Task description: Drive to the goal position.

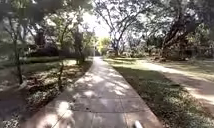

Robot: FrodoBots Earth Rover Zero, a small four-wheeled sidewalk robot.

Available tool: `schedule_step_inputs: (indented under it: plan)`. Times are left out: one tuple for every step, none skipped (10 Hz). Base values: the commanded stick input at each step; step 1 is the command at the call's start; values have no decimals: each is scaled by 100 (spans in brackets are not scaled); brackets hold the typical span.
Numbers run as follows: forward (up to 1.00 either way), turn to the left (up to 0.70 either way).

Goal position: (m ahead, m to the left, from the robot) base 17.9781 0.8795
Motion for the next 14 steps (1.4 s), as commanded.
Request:
schedule_step_inputs:
  plan:
    - [50, 0]
    - [50, 0]
    - [50, 0]
    - [50, 0]
    - [50, 0]
    - [50, 0]
    - [50, 0]
    - [50, 0]
    - [50, 0]
    - [50, 0]
    - [50, 0]
    - [50, 0]
    - [50, 0]
    - [50, 0]
